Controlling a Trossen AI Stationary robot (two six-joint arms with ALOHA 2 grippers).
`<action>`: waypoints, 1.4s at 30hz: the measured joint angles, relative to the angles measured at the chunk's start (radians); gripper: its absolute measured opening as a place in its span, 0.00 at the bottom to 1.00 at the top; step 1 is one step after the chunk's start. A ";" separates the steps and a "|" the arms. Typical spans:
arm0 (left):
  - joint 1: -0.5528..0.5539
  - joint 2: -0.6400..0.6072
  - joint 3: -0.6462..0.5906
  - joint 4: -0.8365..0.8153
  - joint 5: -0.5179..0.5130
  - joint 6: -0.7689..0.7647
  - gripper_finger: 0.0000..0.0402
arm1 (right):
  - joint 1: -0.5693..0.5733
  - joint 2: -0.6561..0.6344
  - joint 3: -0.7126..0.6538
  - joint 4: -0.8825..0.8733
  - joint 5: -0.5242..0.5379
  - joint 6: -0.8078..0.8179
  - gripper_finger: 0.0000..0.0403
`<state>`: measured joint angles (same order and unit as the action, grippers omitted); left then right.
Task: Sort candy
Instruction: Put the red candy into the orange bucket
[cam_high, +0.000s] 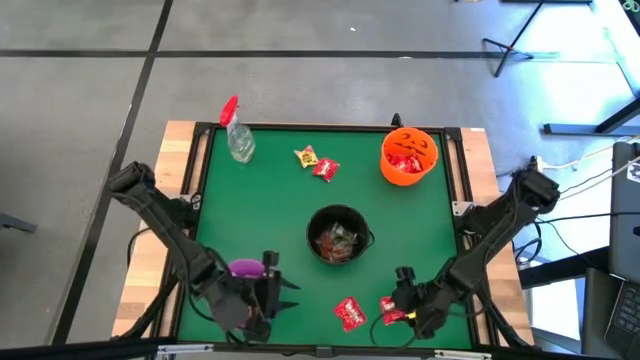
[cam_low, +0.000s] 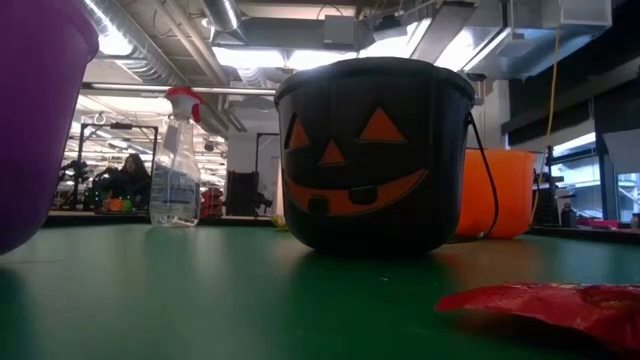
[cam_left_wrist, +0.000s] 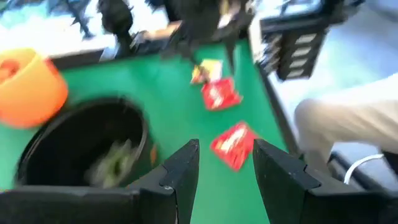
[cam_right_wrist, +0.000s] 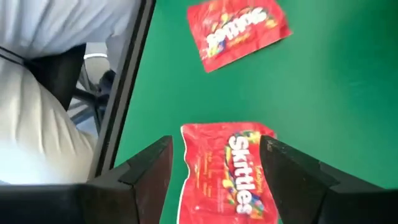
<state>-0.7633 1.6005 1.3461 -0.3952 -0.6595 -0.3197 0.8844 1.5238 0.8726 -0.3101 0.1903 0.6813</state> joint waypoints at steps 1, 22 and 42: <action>0.009 0.000 -0.013 0.057 0.024 0.043 0.35 | 0.000 0.020 0.000 0.010 -0.003 0.000 0.59; 0.093 -0.248 -0.443 0.625 0.099 0.147 0.35 | 0.000 0.211 0.004 0.070 -0.022 -0.002 0.59; 0.093 -0.273 -0.493 0.688 0.067 0.146 0.35 | -0.001 0.212 0.061 -0.152 0.034 -0.035 0.17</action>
<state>-0.6704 1.3277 0.8536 0.2931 -0.5926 -0.1738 0.8829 1.7355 0.9340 -0.4623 0.2241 0.6465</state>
